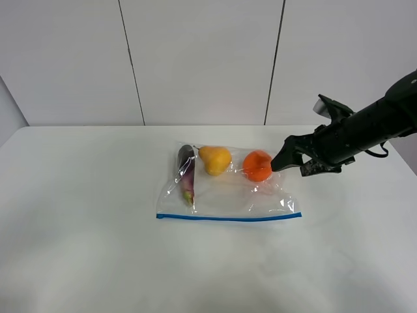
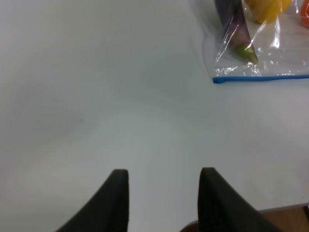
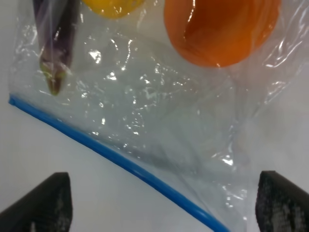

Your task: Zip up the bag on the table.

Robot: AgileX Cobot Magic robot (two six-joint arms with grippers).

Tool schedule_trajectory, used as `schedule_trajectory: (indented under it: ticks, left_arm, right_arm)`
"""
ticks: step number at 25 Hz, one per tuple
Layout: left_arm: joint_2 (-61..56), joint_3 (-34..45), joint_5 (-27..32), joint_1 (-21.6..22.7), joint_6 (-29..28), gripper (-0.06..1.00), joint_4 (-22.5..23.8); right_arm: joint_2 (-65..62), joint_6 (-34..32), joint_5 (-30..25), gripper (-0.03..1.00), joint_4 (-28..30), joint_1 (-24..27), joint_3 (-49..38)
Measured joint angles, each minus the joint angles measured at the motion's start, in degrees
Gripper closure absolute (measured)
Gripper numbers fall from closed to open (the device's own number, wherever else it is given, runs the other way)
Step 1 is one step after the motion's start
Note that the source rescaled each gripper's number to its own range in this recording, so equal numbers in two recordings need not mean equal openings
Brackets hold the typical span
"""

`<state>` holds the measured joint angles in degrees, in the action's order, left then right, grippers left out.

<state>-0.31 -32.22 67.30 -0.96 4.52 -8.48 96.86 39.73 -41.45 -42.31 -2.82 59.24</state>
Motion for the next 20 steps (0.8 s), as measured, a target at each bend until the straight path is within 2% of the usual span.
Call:
schedule_trajectory:
  ticks: [3, 6, 12, 14, 16, 20]
  left_arm:
    - [0.00, 0.00, 0.02, 0.00, 0.00, 0.28, 0.00]
    - [0.00, 0.00, 0.02, 0.00, 0.00, 0.28, 0.00]
    - [0.00, 0.00, 0.02, 0.00, 0.00, 0.28, 0.00]
    - [0.00, 0.00, 0.02, 0.00, 0.00, 0.28, 0.00]
    - [0.00, 0.00, 0.02, 0.00, 0.00, 0.28, 0.00]
    - [0.00, 0.00, 0.02, 0.00, 0.00, 0.28, 0.00]
  right_arm:
    - [-0.95, -2.26, -0.48, -0.03, 5.66, 0.00, 1.29]
    - [-2.05, -7.31, -0.60, -0.03, 13.59, 0.00, 2.29]
    - [-4.22, -23.81, -0.85, -0.03, 35.00, 0.00, 2.78]
    - [-4.95, -28.64, -1.79, -0.03, 40.55, 0.00, 2.78]
    - [-5.76, -31.63, -2.74, -0.03, 43.88, 0.00, 2.78]
    - [-8.06, -32.92, -4.13, -0.03, 45.16, 0.00, 2.78]
